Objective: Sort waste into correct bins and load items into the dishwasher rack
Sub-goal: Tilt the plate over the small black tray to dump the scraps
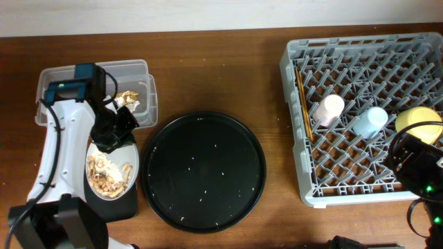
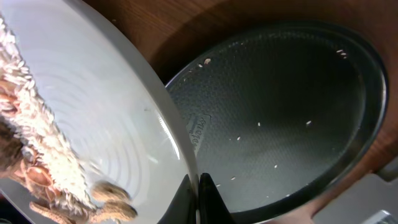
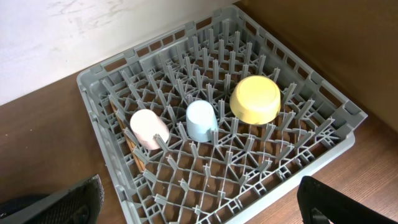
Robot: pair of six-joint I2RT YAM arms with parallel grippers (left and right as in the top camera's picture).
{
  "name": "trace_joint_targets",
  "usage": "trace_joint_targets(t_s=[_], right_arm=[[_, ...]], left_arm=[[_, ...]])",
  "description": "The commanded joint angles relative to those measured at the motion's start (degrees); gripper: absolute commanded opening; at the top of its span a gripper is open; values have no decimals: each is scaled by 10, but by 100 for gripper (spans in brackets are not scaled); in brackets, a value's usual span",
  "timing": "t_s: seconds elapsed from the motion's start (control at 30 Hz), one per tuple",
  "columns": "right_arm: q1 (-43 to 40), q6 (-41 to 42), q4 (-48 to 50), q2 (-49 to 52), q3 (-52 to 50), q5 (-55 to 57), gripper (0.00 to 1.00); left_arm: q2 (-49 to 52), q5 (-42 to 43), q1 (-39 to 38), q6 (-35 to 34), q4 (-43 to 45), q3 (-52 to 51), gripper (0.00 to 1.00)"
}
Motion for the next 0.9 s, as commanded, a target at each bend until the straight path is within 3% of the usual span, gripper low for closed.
trace_joint_targets(t_s=[0.0, 0.47, 0.63, 0.87], right_arm=[[-3, 2, 2, -2, 7, -1, 98], [-3, 2, 2, -2, 7, -1, 98], [-3, 2, 2, -2, 7, -1, 98], [-3, 2, 2, -2, 7, -1, 98]], left_arm=[[-8, 49, 24, 40, -1, 8, 1], [-8, 158, 134, 130, -29, 8, 1], [-8, 239, 176, 191, -48, 8, 1], [-8, 281, 242, 256, -83, 8, 1]])
